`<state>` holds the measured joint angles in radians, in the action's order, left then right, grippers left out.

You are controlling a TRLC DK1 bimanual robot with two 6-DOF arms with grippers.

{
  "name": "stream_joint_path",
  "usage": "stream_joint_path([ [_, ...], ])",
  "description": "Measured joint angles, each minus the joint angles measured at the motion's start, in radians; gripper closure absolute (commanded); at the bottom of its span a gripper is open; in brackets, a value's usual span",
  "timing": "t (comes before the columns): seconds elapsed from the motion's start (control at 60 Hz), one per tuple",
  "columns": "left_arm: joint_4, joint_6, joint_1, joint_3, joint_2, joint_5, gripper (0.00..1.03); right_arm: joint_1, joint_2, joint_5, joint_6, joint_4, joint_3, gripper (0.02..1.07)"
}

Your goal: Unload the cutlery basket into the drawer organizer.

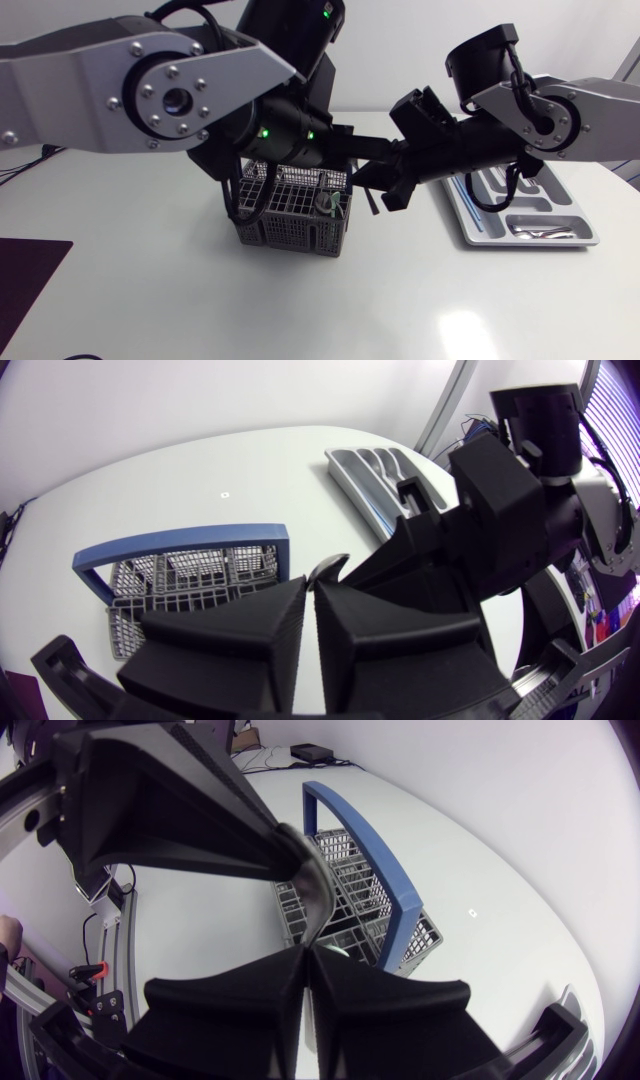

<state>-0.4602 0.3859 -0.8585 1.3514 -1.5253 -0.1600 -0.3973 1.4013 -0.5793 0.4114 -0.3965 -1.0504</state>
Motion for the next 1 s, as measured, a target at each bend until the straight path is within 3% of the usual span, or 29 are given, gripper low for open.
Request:
stream_joint_path([
  [0.1, -0.01, 0.011, 0.0, 0.01, 0.0, 0.031, 0.53, 0.004, 0.002, 0.0, 0.0, 0.0, 0.0, 1.01],
  [0.15, -0.011, 0.014, 0.0, 0.014, 0.0, 0.038, 0.35, 0.006, 0.002, 0.0, 0.0, 0.0, 0.0, 1.01],
  [0.35, -0.022, 0.034, 0.026, 0.039, 0.0, 0.059, 0.09, 0.028, 0.002, -0.013, 0.005, -0.023, 0.0, 1.01],
  [0.75, -0.04, 0.069, 0.084, 0.062, 0.009, 0.085, 0.06, 0.193, 0.002, -0.081, 0.121, -0.118, 0.003, 1.01],
  [1.0, -0.059, 0.203, 0.093, 0.061, 0.009, 0.143, 0.06, 0.383, 0.006, -0.117, 0.25, -0.19, 0.005, 1.01],
])
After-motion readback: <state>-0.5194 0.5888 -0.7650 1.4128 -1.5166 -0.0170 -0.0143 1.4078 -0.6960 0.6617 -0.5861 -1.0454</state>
